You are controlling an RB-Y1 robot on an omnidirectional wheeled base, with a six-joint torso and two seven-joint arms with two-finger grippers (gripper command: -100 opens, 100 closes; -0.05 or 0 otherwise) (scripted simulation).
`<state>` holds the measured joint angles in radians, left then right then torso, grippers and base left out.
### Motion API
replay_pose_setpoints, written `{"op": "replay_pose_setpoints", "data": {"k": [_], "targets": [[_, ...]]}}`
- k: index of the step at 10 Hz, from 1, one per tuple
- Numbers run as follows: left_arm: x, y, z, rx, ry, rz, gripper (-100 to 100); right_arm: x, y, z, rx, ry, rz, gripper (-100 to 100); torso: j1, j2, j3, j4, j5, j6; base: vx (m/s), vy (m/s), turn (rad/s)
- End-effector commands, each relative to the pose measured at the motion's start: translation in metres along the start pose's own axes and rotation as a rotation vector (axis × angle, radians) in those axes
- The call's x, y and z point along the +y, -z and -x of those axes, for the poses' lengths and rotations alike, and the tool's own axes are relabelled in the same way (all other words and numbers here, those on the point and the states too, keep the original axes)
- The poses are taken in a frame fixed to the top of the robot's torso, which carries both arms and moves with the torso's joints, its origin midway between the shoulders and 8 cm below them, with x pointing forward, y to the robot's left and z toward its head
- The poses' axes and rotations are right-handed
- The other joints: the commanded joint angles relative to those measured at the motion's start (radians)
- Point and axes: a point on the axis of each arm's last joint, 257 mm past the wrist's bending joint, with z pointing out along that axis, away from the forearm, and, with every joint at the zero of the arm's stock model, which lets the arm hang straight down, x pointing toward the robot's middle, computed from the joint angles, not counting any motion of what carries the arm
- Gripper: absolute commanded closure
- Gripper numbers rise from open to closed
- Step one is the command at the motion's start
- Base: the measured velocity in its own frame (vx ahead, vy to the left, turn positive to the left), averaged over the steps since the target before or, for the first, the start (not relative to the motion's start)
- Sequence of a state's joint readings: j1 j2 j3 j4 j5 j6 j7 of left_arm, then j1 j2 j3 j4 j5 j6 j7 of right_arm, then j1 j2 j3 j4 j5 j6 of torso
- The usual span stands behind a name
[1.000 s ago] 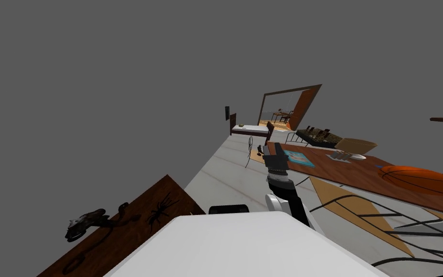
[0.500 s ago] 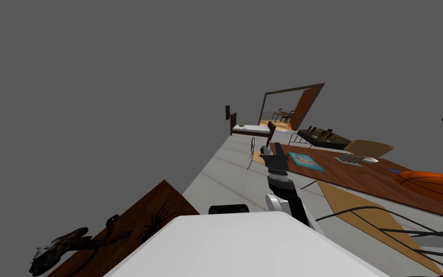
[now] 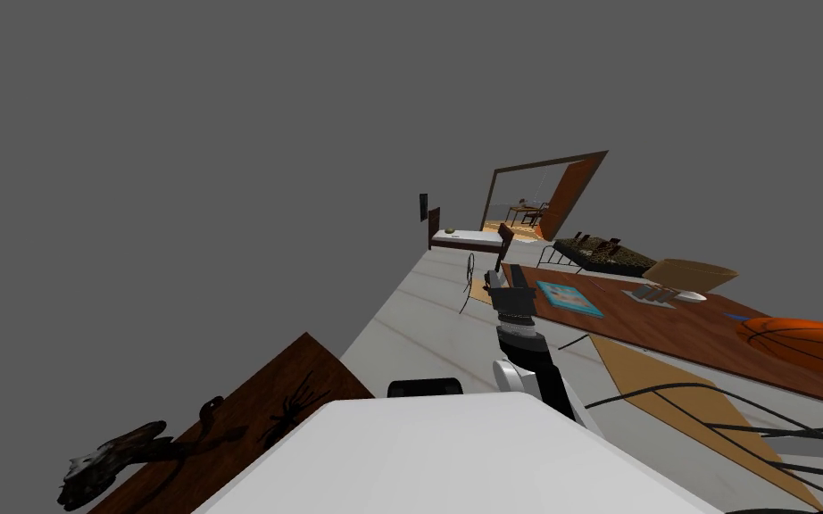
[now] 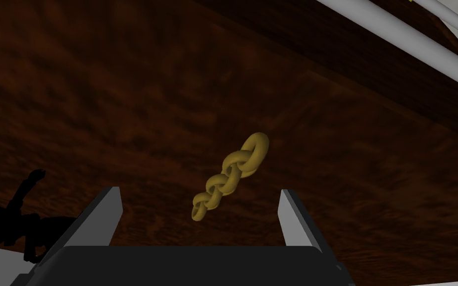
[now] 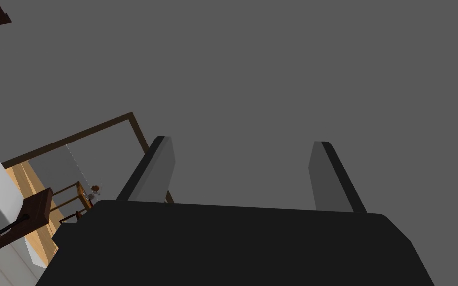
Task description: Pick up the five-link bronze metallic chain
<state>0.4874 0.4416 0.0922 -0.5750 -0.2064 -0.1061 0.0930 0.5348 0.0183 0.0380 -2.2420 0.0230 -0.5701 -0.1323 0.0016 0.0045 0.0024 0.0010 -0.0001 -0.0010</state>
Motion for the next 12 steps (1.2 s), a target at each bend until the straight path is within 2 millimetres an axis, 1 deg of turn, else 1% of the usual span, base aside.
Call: {"op": "replay_pose_setpoints", "data": {"k": [1, 2, 3, 4, 6, 7, 11, 12], "targets": [[-0.009, -0.005, -0.001, -0.001, -0.001, 0.001, -100, 0.000, 0.000, 0.000, 0.000, 0.000, 0.000, 0, 0.000, 0.000, 0.000, 0.000, 0.000, 0.000, -0.062, 0.032, 0.003], [-0.021, -0.010, -0.004, 0.000, -0.002, 0.001, -100, 0.000, 0.000, 0.000, 0.000, 0.000, 0.000, 0, 0.000, 0.001, 0.000, 0.000, 0.000, 0.000, -0.089, 0.035, 0.008], [-0.027, -0.013, -0.006, 0.000, -0.003, 0.001, -100, 0.000, 0.000, 0.000, 0.000, 0.000, 0.000, 0, 0.001, 0.002, 0.001, 0.000, 0.000, 0.000, -0.084, 0.029, 0.002], [-0.038, -0.018, -0.009, 0.002, -0.004, 0.000, -100, 0.000, 0.000, 0.000, 0.000, 0.000, 0.000, 0, 0.000, 0.002, 0.001, 0.001, 0.000, 0.000, -0.075, 0.031, 0.009], [-0.037, -0.017, -0.008, 0.002, -0.004, -0.002, -100, 0.000, 0.000, 0.000, 0.000, 0.000, 0.000, 0, 0.003, 0.002, 0.001, 0.001, 0.002, 0.000, -0.039, 0.011, -0.004], [-0.037, -0.018, -0.009, 0.002, -0.005, -0.001, 100, 0.000, 0.000, 0.000, 0.000, 0.000, 0.000, 0, 0.003, 0.000, 0.000, 0.000, 0.002, 0.000, 0.000, 0.000, 0.000], [-0.037, -0.018, -0.008, 0.002, -0.006, -0.002, 100, 0.000, 0.000, 0.000, 0.000, 0.000, 0.000, 0, 0.004, -0.002, -0.001, 0.000, 0.003, -0.001, 0.000, 0.000, 0.000], [-0.037, -0.018, -0.008, 0.002, -0.006, -0.002, 0, 0.000, 0.000, 0.000, 0.000, 0.000, 0.000, 0, 0.004, -0.002, -0.001, 0.000, 0.003, -0.001, 0.000, 0.000, 0.000]]}}
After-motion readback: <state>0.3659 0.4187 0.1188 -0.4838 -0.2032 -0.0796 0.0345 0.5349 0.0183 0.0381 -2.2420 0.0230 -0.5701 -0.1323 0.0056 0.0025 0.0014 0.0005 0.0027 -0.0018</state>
